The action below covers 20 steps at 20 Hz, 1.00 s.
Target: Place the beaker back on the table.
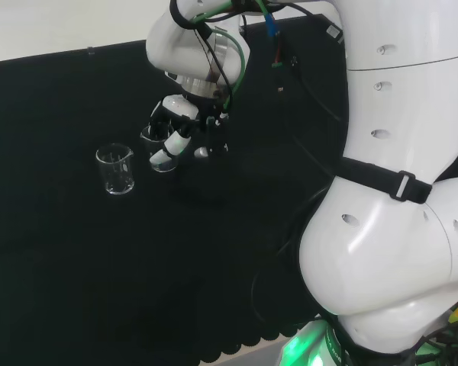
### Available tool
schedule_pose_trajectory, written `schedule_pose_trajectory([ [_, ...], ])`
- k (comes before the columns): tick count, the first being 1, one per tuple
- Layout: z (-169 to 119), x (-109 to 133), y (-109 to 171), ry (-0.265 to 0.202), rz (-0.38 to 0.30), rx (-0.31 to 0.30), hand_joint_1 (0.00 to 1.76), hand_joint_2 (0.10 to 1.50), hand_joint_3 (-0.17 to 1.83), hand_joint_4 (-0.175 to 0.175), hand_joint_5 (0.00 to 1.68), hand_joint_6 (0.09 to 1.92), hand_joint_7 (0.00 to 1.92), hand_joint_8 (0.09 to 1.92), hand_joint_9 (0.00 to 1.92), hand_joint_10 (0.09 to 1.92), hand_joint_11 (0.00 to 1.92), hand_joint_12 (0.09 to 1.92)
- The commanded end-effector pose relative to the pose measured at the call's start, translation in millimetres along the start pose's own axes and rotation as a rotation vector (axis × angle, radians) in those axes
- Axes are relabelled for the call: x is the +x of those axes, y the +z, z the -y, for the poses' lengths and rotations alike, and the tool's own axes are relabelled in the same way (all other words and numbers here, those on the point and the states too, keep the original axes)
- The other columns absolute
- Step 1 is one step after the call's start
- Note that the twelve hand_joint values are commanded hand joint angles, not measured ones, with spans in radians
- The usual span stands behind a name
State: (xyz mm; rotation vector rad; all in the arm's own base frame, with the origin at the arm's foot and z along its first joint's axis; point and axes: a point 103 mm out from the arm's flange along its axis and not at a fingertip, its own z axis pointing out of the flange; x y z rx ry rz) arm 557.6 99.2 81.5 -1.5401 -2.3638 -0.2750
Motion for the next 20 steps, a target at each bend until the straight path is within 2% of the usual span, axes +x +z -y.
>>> schedule_pose_trajectory([
  [1, -0.9, -0.9, 10.0, -0.001, 0.017, -0.012, 1.43, 0.60, 0.64, -0.175, 1.36, 0.46, 1.35, 0.58, 1.58, 0.09, 1.36, 0.61],
  [10, -1.3, 3.5, 11.2, -0.009, 0.046, -0.004, 1.33, 0.58, 0.73, -0.175, 1.34, 0.54, 1.41, 0.48, 1.72, 0.11, 1.37, 0.62],
  [15, 0.0, -0.3, 13.8, 0.006, 0.057, 0.005, 1.32, 0.58, 0.74, -0.175, 1.34, 0.54, 1.42, 0.48, 1.72, 0.11, 1.37, 0.62],
  [16, -0.7, -0.4, 14.1, 0.037, 0.097, 0.023, 1.32, 0.58, 0.74, -0.175, 1.34, 0.54, 1.42, 0.48, 1.72, 0.10, 1.37, 0.62],
  [17, -1.6, 0.2, 14.2, 0.046, 0.108, 0.026, 1.32, 0.58, 0.74, -0.175, 1.34, 0.54, 1.42, 0.48, 1.72, 0.10, 1.37, 0.62],
  [18, -1.9, 0.4, 13.8, 0.045, 0.107, 0.026, 1.32, 0.58, 0.74, -0.175, 1.34, 0.56, 1.41, 0.50, 1.71, 0.10, 1.36, 0.62],
  [20, -2.0, 1.6, 13.4, 0.029, 0.099, 0.025, 1.33, 0.50, 0.87, -0.165, 1.28, 0.67, 1.48, 0.47, 1.68, 0.09, 1.35, 0.64],
])
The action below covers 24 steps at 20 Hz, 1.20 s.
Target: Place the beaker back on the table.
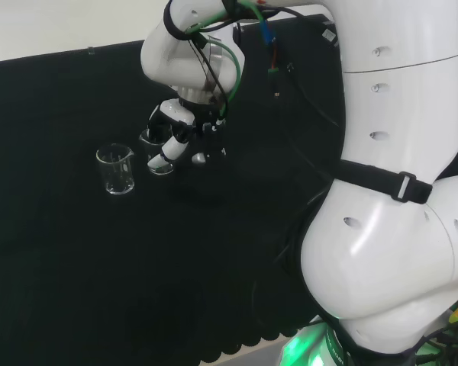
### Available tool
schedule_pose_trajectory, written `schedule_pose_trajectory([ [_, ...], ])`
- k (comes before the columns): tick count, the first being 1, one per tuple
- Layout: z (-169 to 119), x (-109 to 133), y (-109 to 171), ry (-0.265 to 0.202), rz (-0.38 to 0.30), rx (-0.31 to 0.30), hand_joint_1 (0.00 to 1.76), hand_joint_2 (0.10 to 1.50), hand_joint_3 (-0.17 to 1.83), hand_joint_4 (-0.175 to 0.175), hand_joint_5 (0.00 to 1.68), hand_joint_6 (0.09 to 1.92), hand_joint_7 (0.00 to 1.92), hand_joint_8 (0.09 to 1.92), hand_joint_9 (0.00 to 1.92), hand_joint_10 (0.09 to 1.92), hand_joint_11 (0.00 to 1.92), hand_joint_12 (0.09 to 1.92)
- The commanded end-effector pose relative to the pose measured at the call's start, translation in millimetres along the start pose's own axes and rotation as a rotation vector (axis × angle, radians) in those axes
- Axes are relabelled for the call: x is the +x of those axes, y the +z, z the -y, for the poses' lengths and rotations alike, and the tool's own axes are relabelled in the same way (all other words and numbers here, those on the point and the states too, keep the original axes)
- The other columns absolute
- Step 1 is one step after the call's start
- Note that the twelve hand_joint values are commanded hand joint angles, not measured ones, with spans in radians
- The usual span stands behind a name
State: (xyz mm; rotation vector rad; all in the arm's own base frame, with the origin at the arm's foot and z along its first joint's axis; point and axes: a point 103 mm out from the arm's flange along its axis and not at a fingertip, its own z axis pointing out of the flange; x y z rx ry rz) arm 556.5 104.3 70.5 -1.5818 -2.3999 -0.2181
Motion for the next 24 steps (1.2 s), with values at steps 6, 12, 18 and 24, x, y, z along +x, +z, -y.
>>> schedule_pose_trajectory([
  [6, 1.6, 2.5, -2.4, -0.023, 0.015, 0.003, 1.25, 0.71, 0.58, -0.111, 1.21, 0.73, 1.28, 0.70, 1.57, 0.09, 1.19, 0.77],
  [12, 8.1, -1.5, -7.6, -0.043, -0.007, -0.006, 1.15, 0.37, 1.03, -0.054, 0.94, 0.88, 1.22, 0.71, 1.49, 0.09, 1.00, 0.96],
  [18, 11.4, -3.9, -8.6, -0.055, -0.017, -0.006, 1.06, 0.32, 1.03, -0.059, 0.66, 0.94, 1.00, 0.83, 1.33, 0.09, 0.75, 1.12],
  [24, 9.8, -0.6, -10.1, -0.061, 0.010, 0.009, 1.02, 0.32, 1.03, -0.053, 0.60, 0.93, 0.95, 0.83, 1.29, 0.09, 0.68, 1.17],
])
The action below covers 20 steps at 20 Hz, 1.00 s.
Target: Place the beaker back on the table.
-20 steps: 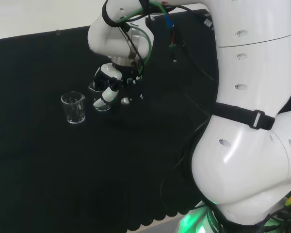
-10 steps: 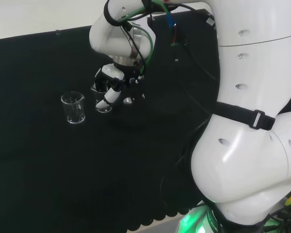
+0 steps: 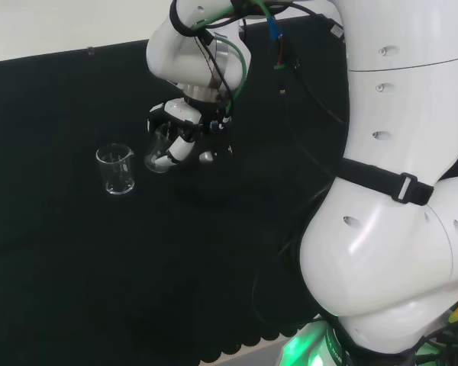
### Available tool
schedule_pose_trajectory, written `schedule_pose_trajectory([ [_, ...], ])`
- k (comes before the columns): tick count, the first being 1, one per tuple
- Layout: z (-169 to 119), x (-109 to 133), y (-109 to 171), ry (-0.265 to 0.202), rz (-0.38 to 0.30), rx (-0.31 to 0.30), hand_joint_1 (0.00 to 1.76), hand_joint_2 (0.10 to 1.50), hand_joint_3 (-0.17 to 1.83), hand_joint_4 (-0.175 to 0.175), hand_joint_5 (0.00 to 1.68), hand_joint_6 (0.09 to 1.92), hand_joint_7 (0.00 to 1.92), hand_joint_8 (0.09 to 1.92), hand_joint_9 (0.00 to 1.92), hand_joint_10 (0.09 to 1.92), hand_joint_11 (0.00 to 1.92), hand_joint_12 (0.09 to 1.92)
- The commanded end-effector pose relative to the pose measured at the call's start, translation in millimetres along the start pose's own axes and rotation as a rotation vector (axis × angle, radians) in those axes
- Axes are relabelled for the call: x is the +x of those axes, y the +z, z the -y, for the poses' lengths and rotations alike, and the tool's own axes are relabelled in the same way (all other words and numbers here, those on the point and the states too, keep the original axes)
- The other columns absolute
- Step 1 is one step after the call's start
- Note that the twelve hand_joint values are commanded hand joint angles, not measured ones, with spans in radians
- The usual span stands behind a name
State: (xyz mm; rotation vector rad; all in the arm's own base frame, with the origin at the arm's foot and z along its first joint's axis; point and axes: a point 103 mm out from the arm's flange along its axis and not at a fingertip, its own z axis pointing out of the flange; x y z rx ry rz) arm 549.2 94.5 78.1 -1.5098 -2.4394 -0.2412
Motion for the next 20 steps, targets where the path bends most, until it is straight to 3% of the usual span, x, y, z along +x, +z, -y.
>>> schedule_pose_trajectory([
  [1, -1.2, 3.7, -0.7, -0.005, 0.025, 0.016, 1.02, 0.32, 1.03, -0.053, 0.61, 0.93, 0.95, 0.83, 1.29, 0.09, 0.68, 1.17],
  [11, -2.1, 3.9, 0.4, -0.010, 0.045, 0.019, 1.02, 0.33, 1.02, -0.055, 0.68, 0.92, 0.96, 0.82, 1.30, 0.09, 0.74, 1.15],
  [12, -2.6, 5.3, -1.2, -0.003, 0.062, -0.001, 1.03, 0.33, 1.01, -0.068, 0.74, 0.91, 1.00, 0.82, 1.35, 0.09, 0.84, 1.10],
  [13, -3.1, 6.9, -2.9, 0.001, 0.082, -0.017, 1.08, 0.42, 0.94, -0.044, 0.93, 0.86, 1.11, 0.81, 1.44, 0.09, 1.03, 1.01],
  [14, -4.0, 8.7, -4.6, 0.006, 0.107, -0.028, 1.13, 0.49, 0.89, -0.050, 1.09, 0.79, 1.23, 0.79, 1.53, 0.12, 1.24, 0.90],
  [16, -5.7, 10.8, -7.1, 0.014, 0.144, -0.029, 1.26, 0.47, 0.94, -0.133, 1.25, 0.72, 1.37, 0.72, 1.69, 0.22, 1.51, 0.75],
  [17, -6.4, 11.2, -8.1, 0.018, 0.156, -0.024, 1.25, 0.46, 0.95, -0.154, 1.30, 0.69, 1.44, 0.72, 1.74, 0.25, 1.59, 0.69],
  [20, -7.9, 11.7, -10.5, 0.021, 0.183, -0.013, 1.22, 0.45, 0.95, -0.174, 1.38, 0.61, 1.62, 0.74, 1.83, 0.32, 1.70, 0.63],
])
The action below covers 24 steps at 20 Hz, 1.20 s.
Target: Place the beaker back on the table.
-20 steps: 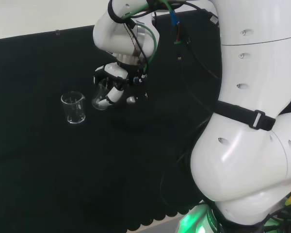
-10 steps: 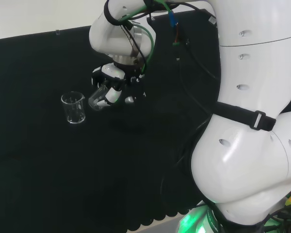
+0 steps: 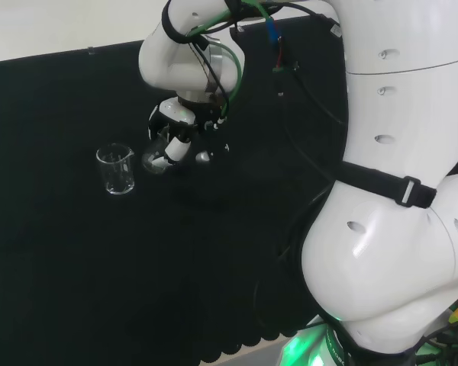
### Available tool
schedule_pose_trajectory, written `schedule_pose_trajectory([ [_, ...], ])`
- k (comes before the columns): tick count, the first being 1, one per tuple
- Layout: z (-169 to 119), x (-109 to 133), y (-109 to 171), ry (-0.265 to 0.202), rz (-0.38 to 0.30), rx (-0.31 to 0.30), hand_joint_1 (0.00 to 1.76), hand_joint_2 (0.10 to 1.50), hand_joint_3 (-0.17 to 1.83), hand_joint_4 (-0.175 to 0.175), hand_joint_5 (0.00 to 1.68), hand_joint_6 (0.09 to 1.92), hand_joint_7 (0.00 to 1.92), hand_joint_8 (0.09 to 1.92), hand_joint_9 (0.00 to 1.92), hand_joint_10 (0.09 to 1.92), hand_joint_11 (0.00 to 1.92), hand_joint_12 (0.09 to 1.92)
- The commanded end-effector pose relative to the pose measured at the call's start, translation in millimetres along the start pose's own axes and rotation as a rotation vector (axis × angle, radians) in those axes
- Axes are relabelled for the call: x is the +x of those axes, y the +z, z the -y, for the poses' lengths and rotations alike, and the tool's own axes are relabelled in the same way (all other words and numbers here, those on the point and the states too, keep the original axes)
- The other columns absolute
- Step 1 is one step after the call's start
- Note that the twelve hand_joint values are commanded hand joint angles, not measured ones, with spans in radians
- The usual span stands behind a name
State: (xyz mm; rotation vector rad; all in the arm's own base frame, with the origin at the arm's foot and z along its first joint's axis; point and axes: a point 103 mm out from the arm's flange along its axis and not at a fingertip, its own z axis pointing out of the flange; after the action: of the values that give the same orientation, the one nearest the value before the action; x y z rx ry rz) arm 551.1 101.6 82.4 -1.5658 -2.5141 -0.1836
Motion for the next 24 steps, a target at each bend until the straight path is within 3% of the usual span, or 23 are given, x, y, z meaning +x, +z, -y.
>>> schedule_pose_trajectory([
  [1, -3.8, 4.6, -9.4, 0.016, 0.094, 0.003, 1.22, 0.45, 0.95, -0.175, 1.39, 0.59, 1.65, 0.74, 1.85, 0.33, 1.72, 0.62],
  [4, -6.8, 6.0, -12.4, 0.012, 0.135, 0.029, 1.22, 0.45, 0.94, -0.175, 1.41, 0.55, 1.69, 0.73, 1.86, 0.35, 1.73, 0.61],
  [7, -11.3, 8.4, -14.2, 0.004, 0.204, 0.094, 1.22, 0.45, 0.93, -0.175, 1.41, 0.54, 1.70, 0.73, 1.87, 0.35, 1.74, 0.61],
  [12, -16.4, 9.5, -15.4, 0.014, 0.249, 0.167, 1.22, 0.45, 0.93, -0.175, 1.42, 0.53, 1.70, 0.72, 1.87, 0.36, 1.73, 0.61],
  [24, -22.7, 13.4, -9.2, 0.005, 0.430, 0.360, 1.22, 0.45, 0.93, -0.175, 1.43, 0.52, 1.71, 0.72, 1.87, 0.37, 1.73, 0.61],
])
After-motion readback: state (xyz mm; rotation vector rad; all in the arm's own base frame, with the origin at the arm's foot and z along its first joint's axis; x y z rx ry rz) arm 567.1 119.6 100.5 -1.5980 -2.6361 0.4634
